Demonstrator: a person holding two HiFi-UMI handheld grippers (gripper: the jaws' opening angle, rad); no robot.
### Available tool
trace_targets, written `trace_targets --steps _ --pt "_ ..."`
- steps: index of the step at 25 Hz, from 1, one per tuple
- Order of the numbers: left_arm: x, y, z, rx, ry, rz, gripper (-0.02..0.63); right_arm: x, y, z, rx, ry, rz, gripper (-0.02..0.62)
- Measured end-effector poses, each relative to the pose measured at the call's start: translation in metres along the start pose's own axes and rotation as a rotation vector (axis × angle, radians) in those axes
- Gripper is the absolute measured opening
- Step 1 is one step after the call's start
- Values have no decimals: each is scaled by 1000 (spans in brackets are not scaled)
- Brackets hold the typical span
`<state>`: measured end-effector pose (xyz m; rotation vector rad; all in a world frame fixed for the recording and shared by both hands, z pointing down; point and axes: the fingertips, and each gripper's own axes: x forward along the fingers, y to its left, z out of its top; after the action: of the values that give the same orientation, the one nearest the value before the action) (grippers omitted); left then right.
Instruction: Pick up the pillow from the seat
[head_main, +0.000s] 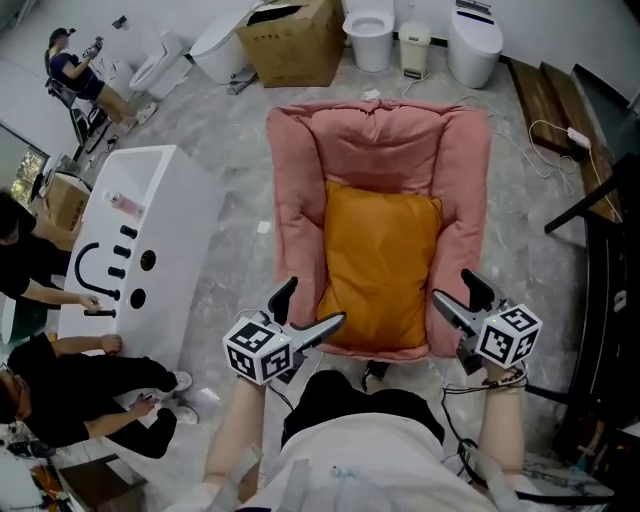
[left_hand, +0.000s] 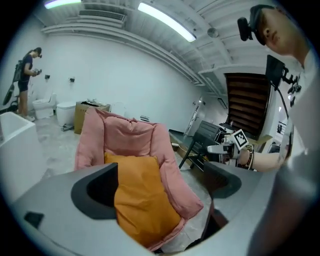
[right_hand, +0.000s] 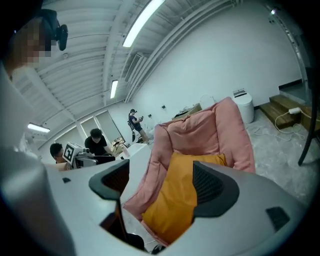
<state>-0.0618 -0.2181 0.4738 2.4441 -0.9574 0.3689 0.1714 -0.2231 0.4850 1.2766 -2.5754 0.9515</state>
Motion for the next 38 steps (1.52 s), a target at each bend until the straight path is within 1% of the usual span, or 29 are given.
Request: trace_targets --steps 5,10,14,18,21,23,26,27,29,31,33,35,38 --pt "19 42 -5 -130 29 33 525 31 -45 -6 105 40 -12 393" --pt "59 90 -33 -191 113 43 532 63 -93 -25 164 99 -52 400" --pt "106 136 -62 -250 172 34 541 105 -137 -55 227 169 -86 400" --pt "150 185 -95 -279 245 22 546 150 -181 -87 255 232 -135 400" --pt "175 210 -124 -314 316 -1 549 175 -205 -109 288 275 -154 400" --pt "198 230 -134 -310 330 -5 549 193 -225 -115 307 283 -163 403" --pt "234 265 -142 -294 336 -4 555 218 -258 -122 318 279 -210 409" --pt "239 271 -145 -302 341 -9 555 223 -262 -127 322 283 -210 410" --pt "247 275 -147 -308 341 -39 555 232 -263 -131 324 292 -183 410" --pt "261 269 -144 -301 340 -95 557 242 -263 -130 316 304 -141 410" --pt "279 258 -150 -284 376 -148 557 253 -261 -131 314 318 -105 408" --pt "297 257 -161 -267 430 -162 558 264 -259 -134 315 322 -86 408" --pt "313 261 -168 -276 447 -158 560 279 -263 -138 320 282 -85 407"
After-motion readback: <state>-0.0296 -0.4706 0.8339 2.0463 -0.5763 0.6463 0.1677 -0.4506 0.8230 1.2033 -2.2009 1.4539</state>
